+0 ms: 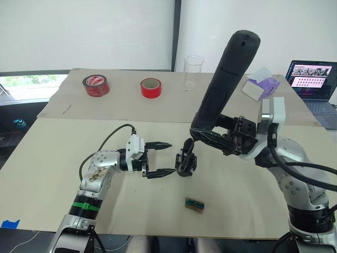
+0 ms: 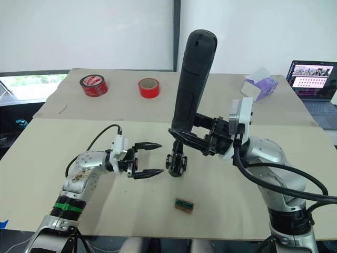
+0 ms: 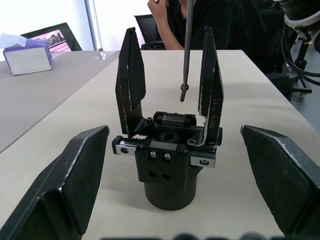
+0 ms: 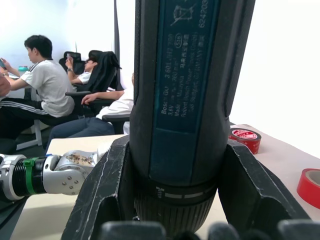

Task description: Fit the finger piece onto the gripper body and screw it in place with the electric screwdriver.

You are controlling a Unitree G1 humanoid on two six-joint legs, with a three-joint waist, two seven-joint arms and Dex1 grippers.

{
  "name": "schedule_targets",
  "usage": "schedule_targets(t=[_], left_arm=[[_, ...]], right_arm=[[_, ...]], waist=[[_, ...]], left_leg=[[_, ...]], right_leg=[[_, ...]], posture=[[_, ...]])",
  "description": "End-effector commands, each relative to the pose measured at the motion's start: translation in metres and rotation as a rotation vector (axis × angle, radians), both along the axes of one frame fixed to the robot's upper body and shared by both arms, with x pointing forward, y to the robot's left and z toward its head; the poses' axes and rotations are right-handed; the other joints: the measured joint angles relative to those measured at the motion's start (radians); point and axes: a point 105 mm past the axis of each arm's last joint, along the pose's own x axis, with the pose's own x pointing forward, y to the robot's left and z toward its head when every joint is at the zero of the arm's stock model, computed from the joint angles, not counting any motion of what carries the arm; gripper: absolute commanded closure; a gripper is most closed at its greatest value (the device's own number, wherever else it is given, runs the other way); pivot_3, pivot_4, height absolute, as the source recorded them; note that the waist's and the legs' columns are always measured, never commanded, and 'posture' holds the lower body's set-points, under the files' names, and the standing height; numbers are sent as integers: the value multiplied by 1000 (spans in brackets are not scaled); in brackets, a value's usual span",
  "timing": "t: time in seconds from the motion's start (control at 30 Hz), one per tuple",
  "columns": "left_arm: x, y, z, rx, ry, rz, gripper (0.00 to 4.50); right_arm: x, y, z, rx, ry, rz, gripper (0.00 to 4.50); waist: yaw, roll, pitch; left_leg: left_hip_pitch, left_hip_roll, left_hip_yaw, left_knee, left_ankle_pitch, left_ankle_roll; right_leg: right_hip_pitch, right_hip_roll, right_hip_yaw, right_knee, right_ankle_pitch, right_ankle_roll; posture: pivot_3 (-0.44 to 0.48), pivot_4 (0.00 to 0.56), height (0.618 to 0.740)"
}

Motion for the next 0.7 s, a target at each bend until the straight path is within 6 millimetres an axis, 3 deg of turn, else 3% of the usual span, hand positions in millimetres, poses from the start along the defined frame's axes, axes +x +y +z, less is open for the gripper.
schedule_targets(t=[0.03, 0.7], left_arm=[[1, -3, 1, 13, -42, -9, 0], [5, -7, -18, 44, -40, 3, 0]], right_arm=[[-6, 3, 12, 11, -63, 31, 2594], [-2, 11, 4, -13, -62, 34, 2594]], waist=[[0, 0, 0], [0, 0, 0]], left_leg=[[0, 0, 0, 0, 0, 0], [0, 0, 0, 0, 0, 0]], right_leg=[[0, 0, 0, 0, 0, 0], [0, 0, 0, 0, 0, 0]], posture=[[0, 150, 740], [0, 150, 740]])
